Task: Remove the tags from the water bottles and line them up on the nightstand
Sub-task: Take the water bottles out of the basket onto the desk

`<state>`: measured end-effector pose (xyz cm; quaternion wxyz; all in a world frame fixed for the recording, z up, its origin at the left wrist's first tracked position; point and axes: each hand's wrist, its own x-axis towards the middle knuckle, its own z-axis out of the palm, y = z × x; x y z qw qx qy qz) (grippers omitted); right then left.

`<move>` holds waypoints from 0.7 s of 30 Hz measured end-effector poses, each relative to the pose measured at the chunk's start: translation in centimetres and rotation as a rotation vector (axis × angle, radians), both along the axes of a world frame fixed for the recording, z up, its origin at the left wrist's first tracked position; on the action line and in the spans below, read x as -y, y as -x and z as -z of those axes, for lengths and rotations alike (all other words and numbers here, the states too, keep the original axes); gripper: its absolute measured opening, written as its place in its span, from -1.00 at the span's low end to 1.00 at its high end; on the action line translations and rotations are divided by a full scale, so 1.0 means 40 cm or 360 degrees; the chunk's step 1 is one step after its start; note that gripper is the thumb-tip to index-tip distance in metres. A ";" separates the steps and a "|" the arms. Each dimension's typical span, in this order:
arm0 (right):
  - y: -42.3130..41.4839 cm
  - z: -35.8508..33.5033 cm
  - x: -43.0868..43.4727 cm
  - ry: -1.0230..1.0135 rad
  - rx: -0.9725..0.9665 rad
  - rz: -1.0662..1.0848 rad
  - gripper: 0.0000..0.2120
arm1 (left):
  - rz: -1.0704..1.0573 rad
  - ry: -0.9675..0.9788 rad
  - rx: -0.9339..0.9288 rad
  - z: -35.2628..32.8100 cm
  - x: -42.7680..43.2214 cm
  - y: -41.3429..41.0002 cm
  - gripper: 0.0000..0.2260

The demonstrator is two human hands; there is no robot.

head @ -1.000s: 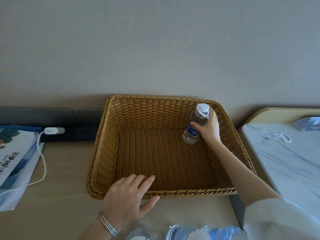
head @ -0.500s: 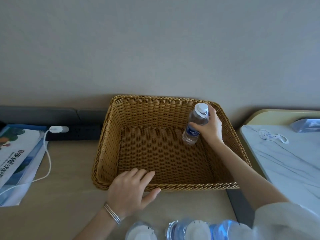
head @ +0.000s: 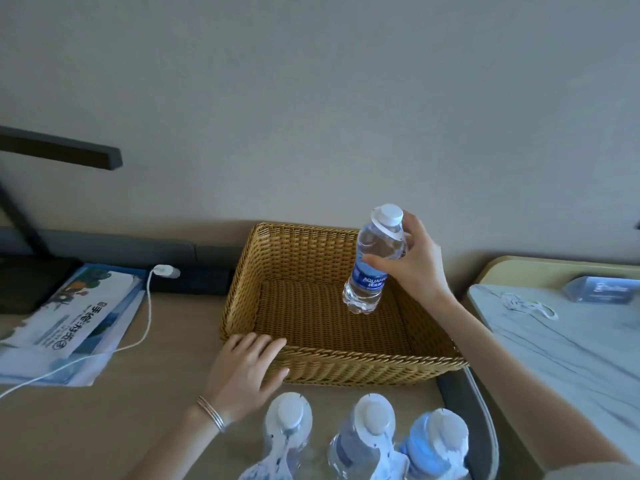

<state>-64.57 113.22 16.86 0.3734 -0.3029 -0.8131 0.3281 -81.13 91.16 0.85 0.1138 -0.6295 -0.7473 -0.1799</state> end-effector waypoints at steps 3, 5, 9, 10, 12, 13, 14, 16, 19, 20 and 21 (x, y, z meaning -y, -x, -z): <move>-0.018 -0.043 0.070 -0.0039 -0.0057 -0.0071 -0.26 | -0.0097 0.0030 -0.0032 -0.049 0.063 -0.004 -0.44; -0.033 -0.075 0.120 -0.0067 -0.0115 -0.0099 -0.27 | -0.0145 0.0027 -0.0035 -0.076 0.106 -0.011 -0.44; -0.064 -0.146 0.228 -0.0140 -0.0225 -0.0174 -0.26 | -0.0260 -0.0053 0.0066 -0.100 0.209 -0.030 -0.45; -0.070 -0.163 0.257 -0.0143 -0.0247 -0.0199 -0.25 | -0.0282 -0.0057 0.0070 -0.106 0.241 -0.037 -0.45; -0.083 -0.192 0.316 -0.0169 -0.0281 -0.0262 -0.26 | -0.0329 -0.0029 0.0040 -0.117 0.309 -0.058 -0.45; -0.089 -0.203 0.345 -0.0188 -0.0285 -0.0300 -0.26 | -0.0352 -0.0023 0.0014 -0.123 0.342 -0.071 -0.44; -0.095 -0.210 0.374 -0.0205 -0.0282 -0.0336 -0.25 | -0.0366 -0.0024 -0.0009 -0.128 0.372 -0.083 -0.44; -0.104 -0.212 0.433 -0.0239 -0.0264 -0.0392 -0.24 | -0.0385 -0.0006 -0.0032 -0.134 0.431 -0.107 -0.46; -0.108 -0.190 0.511 -0.0219 -0.0213 -0.0456 -0.25 | -0.0422 0.0025 -0.0075 -0.125 0.505 -0.126 -0.57; -0.108 -0.177 0.536 -0.0206 -0.0185 -0.0478 -0.26 | -0.0428 0.0043 -0.0074 -0.119 0.527 -0.129 -0.60; -0.107 -0.161 0.561 -0.0191 -0.0159 -0.0498 -0.27 | -0.0429 0.0064 -0.0072 -0.108 0.550 -0.129 -0.61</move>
